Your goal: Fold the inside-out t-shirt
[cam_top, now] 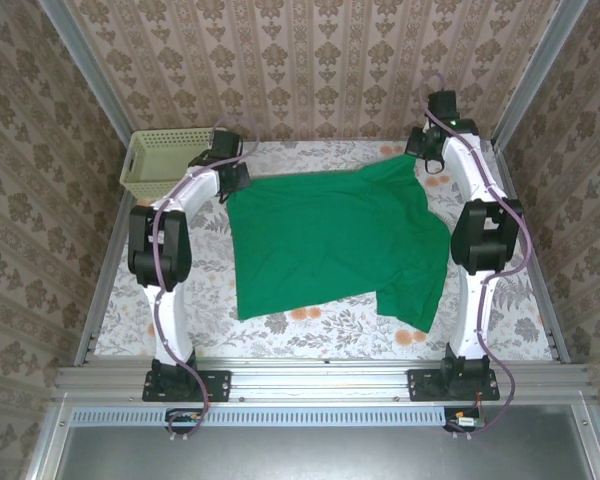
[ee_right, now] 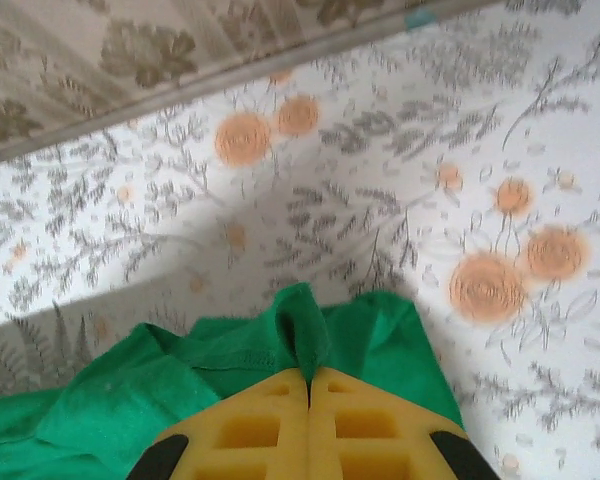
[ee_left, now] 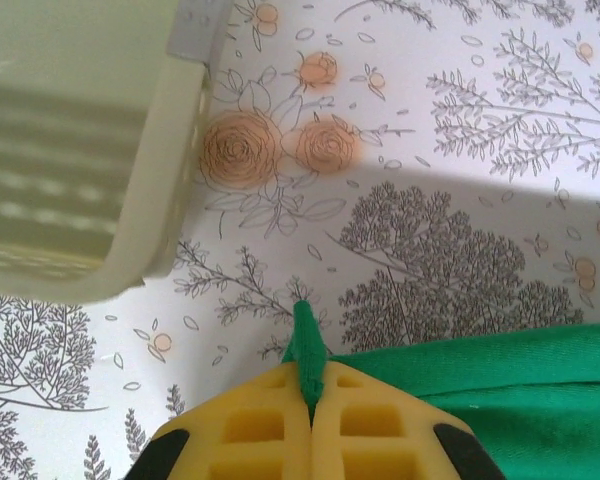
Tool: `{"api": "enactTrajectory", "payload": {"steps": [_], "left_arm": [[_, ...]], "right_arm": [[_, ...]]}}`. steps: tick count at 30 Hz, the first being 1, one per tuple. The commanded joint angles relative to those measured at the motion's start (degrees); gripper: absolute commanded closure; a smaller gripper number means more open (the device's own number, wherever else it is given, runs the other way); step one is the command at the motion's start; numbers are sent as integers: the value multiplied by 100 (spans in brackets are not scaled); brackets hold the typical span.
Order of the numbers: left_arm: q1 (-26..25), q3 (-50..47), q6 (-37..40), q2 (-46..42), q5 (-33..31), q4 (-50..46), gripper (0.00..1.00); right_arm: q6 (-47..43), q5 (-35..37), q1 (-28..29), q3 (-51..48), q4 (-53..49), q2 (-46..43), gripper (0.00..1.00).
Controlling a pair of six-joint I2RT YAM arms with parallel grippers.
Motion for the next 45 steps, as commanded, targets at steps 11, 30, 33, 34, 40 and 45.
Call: {"api": "enactTrajectory", "payload": {"steps": [11,30,33,34,40,45], "left_arm": [[-312,-2199,150,-1371,42,1429,100],[-301,-3291,-48,-1776,-117,1715,71],[-290,-3064,-63,-1700,49,1539,74],[-286,-2971,-70,-1661,64,1452,74],[-231,-2638,-228,-1525,202,1037,58],[-59,-2632,-342,-1423,603,977,48]], "right_arm": [[384,132,-128,-2516,1305,-1660,100],[1171,17,-235,-4926,2146,-2732,100],[1164,-2,-237,-4738,2054,-2705,100],[1165,4,-237,-4681,2043,-2702,100],[1092,99,-232,-4346,1807,-2657,100],[1107,72,-246,-4407,1840,-2636,100]]}}
